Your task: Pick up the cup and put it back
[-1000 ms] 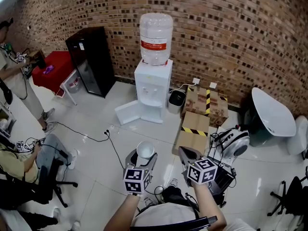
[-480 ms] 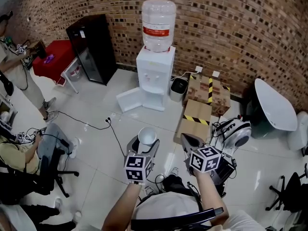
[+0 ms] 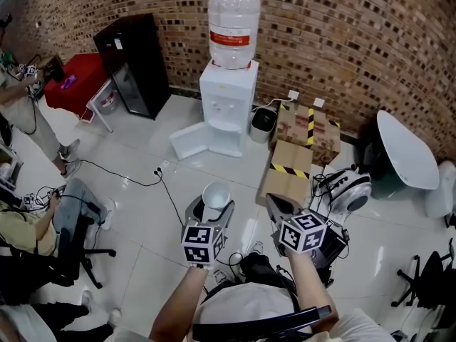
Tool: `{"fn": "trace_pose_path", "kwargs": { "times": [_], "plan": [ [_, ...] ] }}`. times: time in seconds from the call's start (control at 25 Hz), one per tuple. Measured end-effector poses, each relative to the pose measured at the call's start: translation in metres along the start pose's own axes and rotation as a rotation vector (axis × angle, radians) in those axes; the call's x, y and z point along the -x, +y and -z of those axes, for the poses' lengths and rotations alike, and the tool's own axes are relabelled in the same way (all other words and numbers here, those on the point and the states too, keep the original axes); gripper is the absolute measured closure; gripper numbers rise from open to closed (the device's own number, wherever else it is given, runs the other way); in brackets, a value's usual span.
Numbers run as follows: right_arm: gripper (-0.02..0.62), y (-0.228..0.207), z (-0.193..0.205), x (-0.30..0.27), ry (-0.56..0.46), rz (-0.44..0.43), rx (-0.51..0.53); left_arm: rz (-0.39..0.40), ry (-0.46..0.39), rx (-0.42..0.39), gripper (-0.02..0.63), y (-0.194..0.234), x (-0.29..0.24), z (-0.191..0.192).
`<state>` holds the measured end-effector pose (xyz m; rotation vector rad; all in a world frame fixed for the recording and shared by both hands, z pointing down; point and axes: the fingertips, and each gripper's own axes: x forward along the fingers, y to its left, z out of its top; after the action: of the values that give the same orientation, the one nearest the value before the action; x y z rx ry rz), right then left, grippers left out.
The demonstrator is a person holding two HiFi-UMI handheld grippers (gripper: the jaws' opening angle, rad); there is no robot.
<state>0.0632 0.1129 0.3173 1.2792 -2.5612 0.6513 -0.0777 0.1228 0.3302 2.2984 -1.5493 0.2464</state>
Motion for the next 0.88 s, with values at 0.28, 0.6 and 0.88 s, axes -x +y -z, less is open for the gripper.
{"fn": "trace_pose_path", "kwargs": {
  "times": [0.28,0.6,0.88],
  "plan": [
    [0.583,0.0,0.001,-0.017,0.004,-0.011,-0.01,-0.006,0.024,-0.004,0.278,0.009,-0.008,0.005],
    [0.583,-0.037,0.009,-0.047,0.047,-0.032,-0.016,-0.019,0.068,-0.004,0.278,0.015,-0.05,0.015],
    [0.583,-0.098,0.013,-0.092,0.083,-0.055,-0.022,-0.067,0.086,0.003,0.278,0.041,-0.117,0.024]
  ]
}}
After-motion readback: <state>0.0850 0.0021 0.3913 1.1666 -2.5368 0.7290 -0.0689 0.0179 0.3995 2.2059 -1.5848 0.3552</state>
